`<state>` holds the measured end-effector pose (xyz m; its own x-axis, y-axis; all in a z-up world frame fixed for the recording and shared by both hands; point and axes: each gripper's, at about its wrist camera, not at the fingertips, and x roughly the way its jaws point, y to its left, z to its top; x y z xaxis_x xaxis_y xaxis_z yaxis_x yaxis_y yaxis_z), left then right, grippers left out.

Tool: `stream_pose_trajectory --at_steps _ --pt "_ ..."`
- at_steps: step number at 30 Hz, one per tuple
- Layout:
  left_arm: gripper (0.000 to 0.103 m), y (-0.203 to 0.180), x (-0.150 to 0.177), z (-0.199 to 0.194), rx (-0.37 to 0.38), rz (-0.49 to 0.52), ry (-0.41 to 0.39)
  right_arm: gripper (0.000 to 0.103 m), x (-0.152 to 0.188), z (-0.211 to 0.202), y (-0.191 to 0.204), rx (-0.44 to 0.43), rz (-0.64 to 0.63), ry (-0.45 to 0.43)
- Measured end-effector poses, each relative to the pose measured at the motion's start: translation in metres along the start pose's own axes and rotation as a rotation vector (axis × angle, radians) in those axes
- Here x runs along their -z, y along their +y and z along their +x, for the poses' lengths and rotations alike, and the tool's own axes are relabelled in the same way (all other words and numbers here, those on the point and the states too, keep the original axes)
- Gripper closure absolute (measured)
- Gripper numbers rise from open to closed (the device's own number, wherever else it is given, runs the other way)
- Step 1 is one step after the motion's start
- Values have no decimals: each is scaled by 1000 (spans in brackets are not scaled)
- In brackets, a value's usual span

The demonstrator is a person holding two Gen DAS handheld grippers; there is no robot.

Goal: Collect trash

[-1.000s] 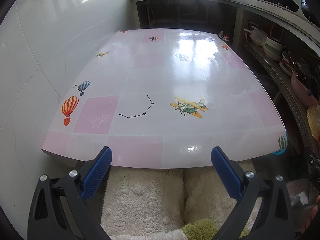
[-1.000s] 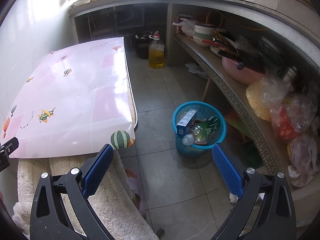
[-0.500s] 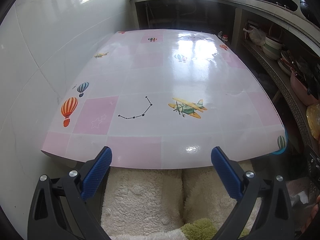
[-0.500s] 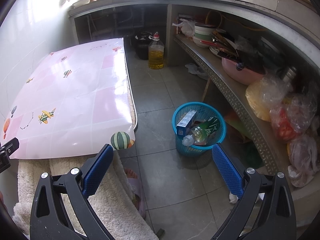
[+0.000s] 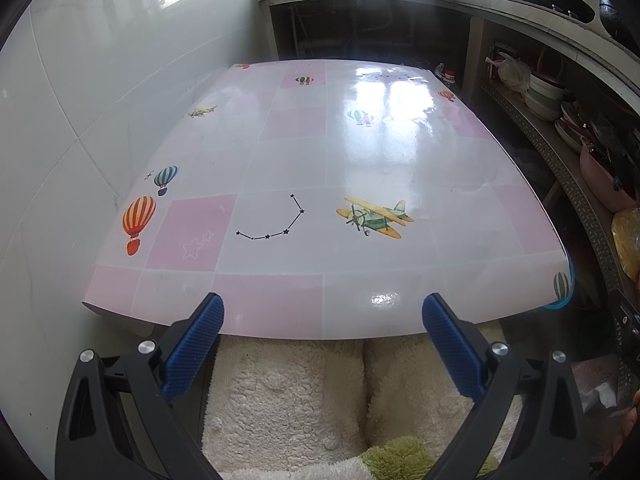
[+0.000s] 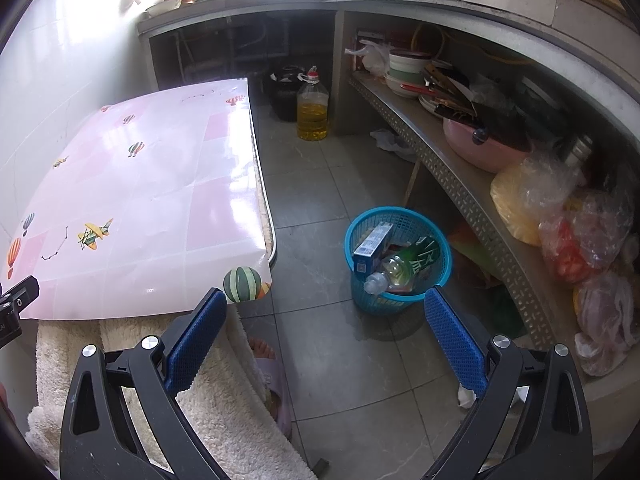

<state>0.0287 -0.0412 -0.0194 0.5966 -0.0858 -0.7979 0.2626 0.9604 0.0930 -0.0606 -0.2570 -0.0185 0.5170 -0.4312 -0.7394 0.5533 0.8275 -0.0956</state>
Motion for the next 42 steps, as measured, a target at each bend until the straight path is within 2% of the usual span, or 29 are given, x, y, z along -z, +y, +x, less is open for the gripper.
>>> stream_pose_trajectory --at_steps 42 --pt "6 0 -4 -1 1 -1 5 8 0 0 4 1 7 -1"
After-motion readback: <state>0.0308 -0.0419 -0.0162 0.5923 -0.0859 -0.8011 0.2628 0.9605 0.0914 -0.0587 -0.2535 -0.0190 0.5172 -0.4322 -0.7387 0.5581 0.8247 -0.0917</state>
